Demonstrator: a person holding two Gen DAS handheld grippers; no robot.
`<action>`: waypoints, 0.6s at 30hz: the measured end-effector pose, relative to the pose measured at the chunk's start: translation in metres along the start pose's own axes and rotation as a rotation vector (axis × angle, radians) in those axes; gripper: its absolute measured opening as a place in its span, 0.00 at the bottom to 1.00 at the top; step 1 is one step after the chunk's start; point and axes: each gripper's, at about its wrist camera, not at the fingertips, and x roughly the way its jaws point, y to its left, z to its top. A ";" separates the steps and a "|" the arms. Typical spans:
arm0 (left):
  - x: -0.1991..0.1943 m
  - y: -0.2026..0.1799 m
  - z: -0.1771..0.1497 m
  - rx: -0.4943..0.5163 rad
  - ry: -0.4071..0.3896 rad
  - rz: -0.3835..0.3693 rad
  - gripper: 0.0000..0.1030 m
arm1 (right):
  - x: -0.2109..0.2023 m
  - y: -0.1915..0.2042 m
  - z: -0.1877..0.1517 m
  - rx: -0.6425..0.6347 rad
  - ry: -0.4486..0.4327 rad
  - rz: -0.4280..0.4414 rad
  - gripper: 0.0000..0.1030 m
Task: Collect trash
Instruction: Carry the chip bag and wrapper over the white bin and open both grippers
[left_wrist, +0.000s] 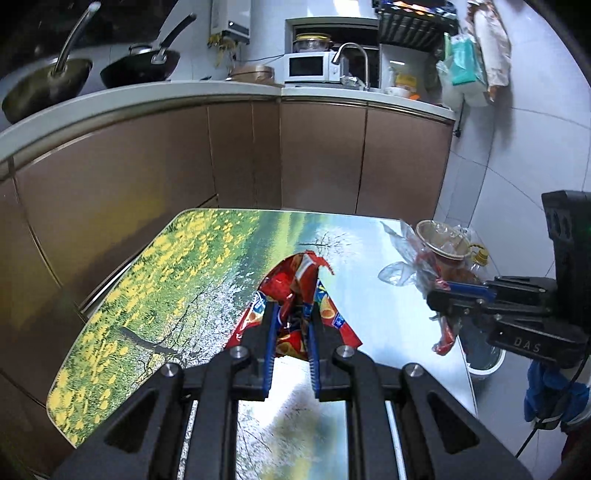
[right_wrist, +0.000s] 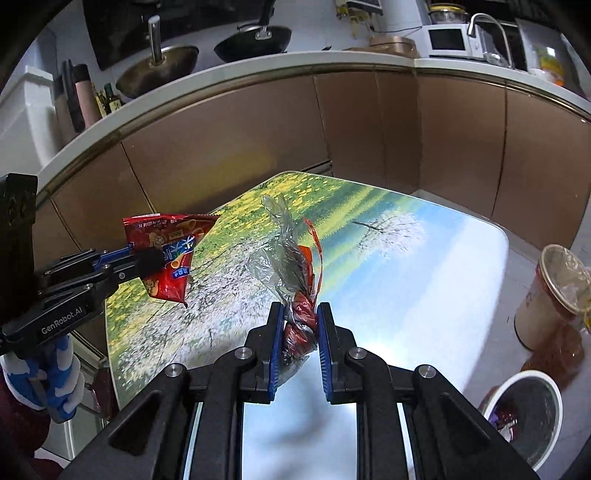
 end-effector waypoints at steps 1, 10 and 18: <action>-0.003 -0.005 0.000 0.008 -0.001 0.000 0.13 | -0.004 -0.002 -0.002 0.005 -0.007 -0.002 0.17; -0.011 -0.058 0.007 0.100 -0.009 -0.012 0.13 | -0.046 -0.040 -0.022 0.076 -0.076 -0.029 0.17; 0.008 -0.128 0.018 0.209 0.011 -0.083 0.13 | -0.083 -0.104 -0.052 0.183 -0.124 -0.125 0.17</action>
